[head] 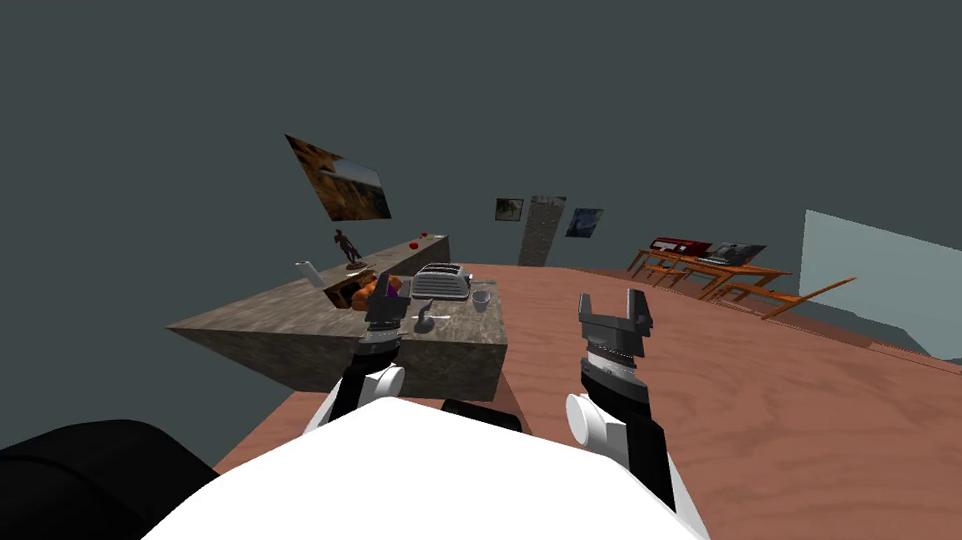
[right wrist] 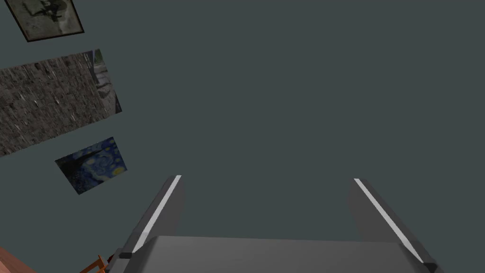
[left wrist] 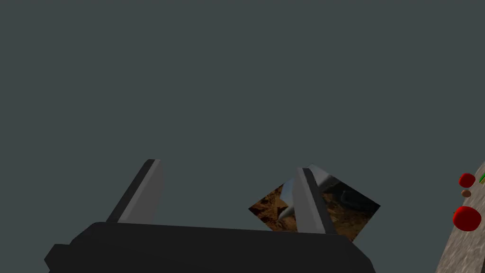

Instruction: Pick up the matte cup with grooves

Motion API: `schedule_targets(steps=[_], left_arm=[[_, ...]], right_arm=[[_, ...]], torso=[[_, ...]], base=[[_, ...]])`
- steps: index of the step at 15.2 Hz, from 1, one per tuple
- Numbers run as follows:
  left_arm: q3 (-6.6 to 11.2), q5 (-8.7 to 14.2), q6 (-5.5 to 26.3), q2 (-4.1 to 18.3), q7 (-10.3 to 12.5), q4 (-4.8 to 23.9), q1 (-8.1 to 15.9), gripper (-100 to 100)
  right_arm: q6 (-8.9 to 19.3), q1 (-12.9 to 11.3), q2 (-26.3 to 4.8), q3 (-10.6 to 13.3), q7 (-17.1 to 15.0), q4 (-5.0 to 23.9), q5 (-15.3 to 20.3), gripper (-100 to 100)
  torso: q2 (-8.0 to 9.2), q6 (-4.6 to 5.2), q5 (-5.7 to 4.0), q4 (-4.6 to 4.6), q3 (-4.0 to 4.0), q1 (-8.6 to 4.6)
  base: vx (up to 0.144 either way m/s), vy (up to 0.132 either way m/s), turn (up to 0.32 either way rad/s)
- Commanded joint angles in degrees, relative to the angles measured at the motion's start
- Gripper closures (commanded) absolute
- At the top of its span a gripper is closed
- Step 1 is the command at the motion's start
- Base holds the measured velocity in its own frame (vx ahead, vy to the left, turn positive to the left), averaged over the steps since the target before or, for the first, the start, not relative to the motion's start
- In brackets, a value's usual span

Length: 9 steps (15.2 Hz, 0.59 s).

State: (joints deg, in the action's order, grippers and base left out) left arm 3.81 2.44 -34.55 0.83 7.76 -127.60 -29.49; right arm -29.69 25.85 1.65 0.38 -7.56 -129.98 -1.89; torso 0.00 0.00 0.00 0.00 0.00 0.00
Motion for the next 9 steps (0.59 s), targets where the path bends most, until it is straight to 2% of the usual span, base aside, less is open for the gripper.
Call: schedule_targets(steps=[1, 3, 6, 9], left_arm=[[0.11, 0.06, 1.07, 1.70, -0.23, 0.42, 0.58, -100], [0.38, 0.22, 3.61, 4.13, -0.77, 1.40, 1.95, -100], [0.57, 0.32, 5.38, 5.32, -1.15, 2.09, 2.91, -100], [1.05, 0.59, 9.22, 7.54, -2.10, 3.84, 5.32, -100]], right_arm=[[0.00, 0.00, 0.00, 0.00, 0.00, 0.00, 0.00, 0], [0.00, 0.00, 0.00, 0.00, 0.00, 0.00, 0.00, 0], [0.00, 0.00, 0.00, 0.00, 0.00, 0.00, 0.00, 0], [0.00, 0.00, 0.00, 0.00, 0.00, 0.00, 0.00, 0]], torso=[[0.00, 0.00, 0.00, 0.00, 0.00, 0.00], [0.00, 0.01, 0.00, 0.00, 0.00, -0.02], [0.00, 0.01, -0.02, 0.00, 0.00, -0.10], [0.00, 0.01, -0.02, 0.00, 0.00, -0.10]], base=[[-0.001, -0.005, -0.014], [-0.004, -0.020, -0.033], [-0.004, -0.029, -0.023], [-0.004, -0.027, -0.031]])
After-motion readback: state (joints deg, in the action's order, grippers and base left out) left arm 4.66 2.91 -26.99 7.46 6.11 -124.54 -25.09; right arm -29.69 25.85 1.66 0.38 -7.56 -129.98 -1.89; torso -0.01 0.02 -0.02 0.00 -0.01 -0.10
